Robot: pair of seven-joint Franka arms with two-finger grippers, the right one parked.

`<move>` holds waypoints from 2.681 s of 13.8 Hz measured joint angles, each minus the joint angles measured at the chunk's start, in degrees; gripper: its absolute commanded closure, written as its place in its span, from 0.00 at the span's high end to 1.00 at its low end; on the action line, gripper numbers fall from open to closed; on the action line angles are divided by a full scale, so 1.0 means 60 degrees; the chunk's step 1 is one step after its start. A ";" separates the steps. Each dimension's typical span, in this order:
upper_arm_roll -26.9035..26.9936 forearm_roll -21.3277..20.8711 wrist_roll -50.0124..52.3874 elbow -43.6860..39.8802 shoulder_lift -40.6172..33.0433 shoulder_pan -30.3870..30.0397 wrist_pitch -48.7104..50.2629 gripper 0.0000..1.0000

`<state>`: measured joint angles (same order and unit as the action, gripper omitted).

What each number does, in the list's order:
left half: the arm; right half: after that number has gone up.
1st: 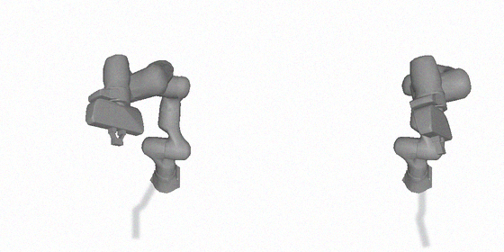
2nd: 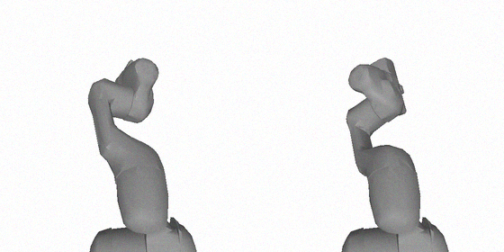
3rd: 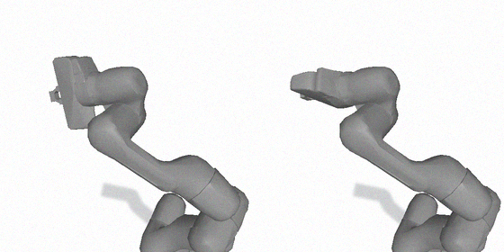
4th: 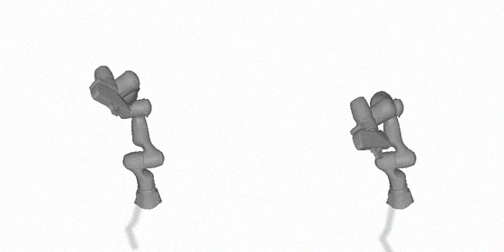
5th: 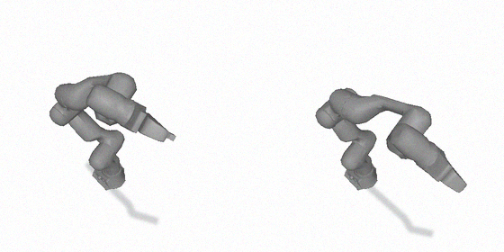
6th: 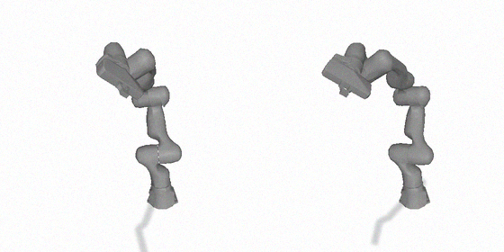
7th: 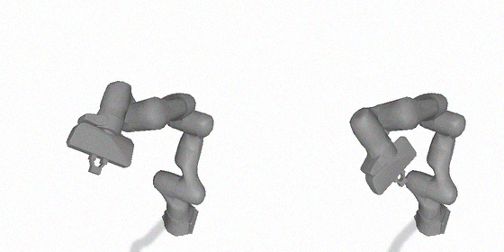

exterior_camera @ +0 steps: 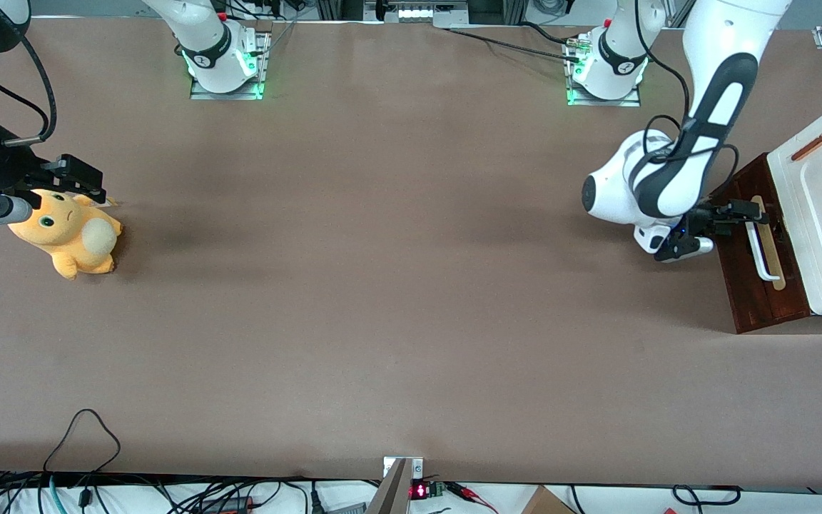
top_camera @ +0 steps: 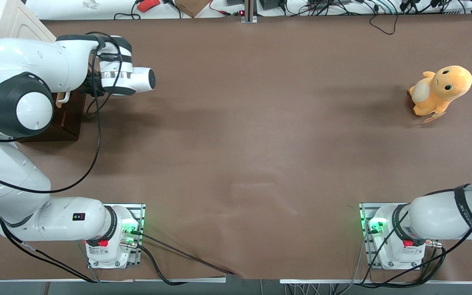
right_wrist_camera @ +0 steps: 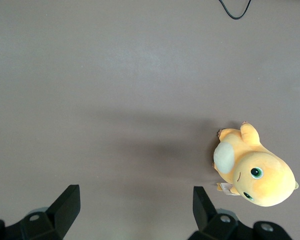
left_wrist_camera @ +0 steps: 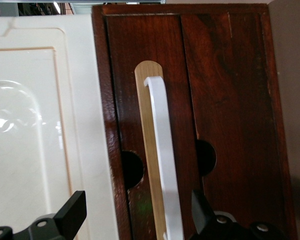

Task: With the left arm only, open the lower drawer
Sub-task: 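Lower the open left gripper around the white drawer handle and close it, then pull the handle with the left gripper, sliding the drawer outward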

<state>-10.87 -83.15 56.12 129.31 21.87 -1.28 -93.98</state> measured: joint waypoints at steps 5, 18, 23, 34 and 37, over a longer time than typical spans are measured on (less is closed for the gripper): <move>0.0533 -0.0670 0.0640 -0.0003 0.0404 -0.0051 -0.0297 0.88; 0.0519 -0.0917 0.1447 -0.0011 0.0791 0.0066 -0.0292 0.40; 0.0519 -0.0921 0.1498 -0.0016 0.0805 0.0095 -0.0264 0.34; 0.0520 -0.0932 0.1527 -0.0037 0.0801 0.0173 -0.0138 0.05; 0.0520 -0.0937 0.1627 -0.0046 0.0798 0.0191 -0.0073 0.00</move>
<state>-7.75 -88.78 65.88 129.03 26.65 -0.13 -94.42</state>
